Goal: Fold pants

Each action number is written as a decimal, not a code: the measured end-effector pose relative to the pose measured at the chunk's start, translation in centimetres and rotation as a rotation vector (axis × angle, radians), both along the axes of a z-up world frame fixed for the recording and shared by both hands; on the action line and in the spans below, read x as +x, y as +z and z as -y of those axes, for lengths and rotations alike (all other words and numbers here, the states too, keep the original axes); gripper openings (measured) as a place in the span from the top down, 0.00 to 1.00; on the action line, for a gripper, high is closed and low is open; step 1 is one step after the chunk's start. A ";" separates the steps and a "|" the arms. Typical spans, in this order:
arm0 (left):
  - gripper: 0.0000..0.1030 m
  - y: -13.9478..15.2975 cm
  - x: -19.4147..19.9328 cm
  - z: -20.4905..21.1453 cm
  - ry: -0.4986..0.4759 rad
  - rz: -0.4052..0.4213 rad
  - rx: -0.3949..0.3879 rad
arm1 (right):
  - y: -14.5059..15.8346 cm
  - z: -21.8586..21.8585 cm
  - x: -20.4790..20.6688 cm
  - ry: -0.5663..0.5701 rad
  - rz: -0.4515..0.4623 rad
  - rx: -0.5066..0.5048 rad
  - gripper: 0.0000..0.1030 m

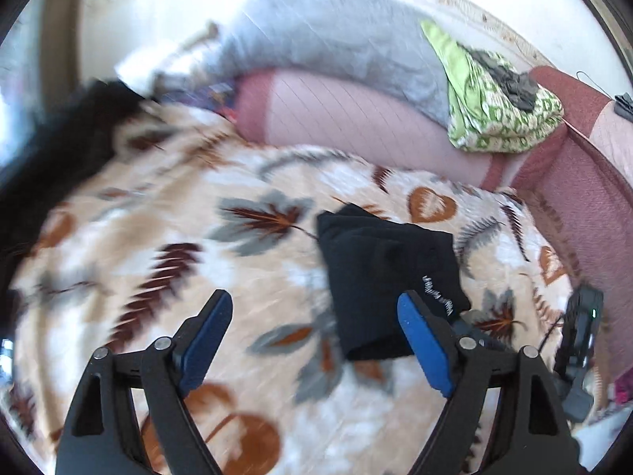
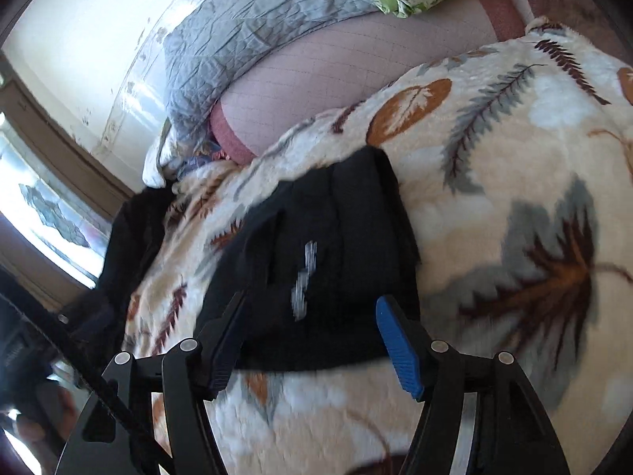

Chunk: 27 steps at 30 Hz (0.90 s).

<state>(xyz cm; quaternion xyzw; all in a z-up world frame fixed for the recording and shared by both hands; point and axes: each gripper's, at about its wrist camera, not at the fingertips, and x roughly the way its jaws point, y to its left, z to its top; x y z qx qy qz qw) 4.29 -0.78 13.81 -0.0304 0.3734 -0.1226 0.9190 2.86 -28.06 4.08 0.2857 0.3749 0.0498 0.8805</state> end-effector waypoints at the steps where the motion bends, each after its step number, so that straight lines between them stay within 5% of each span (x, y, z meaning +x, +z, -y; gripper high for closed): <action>1: 0.14 0.3 -1.2 -0.5 0.020 0.025 0.010 | -0.3 -0.7 -0.9 0.003 -0.005 -0.017 0.31; 10: 0.00 5.2 -12.4 -2.2 0.269 0.412 0.181 | -2.2 -5.0 -9.7 -0.030 -0.044 -0.257 0.31; 13: 0.00 6.6 -14.3 -2.1 0.250 0.487 0.174 | -1.6 -5.0 -11.3 -0.066 -0.012 -0.333 0.30; 19: 0.00 4.3 -13.3 -0.7 0.064 0.257 0.100 | -0.8 -5.8 -12.0 -0.087 0.017 -0.401 0.26; 23: 0.00 0.6 -11.9 0.3 0.027 0.051 0.059 | -1.0 -6.0 -12.0 -0.083 0.010 -0.407 0.26; 27: 0.00 -1.9 -11.0 0.9 0.026 -0.054 0.059 | -1.4 -5.5 -11.8 -0.094 -0.004 -0.396 0.25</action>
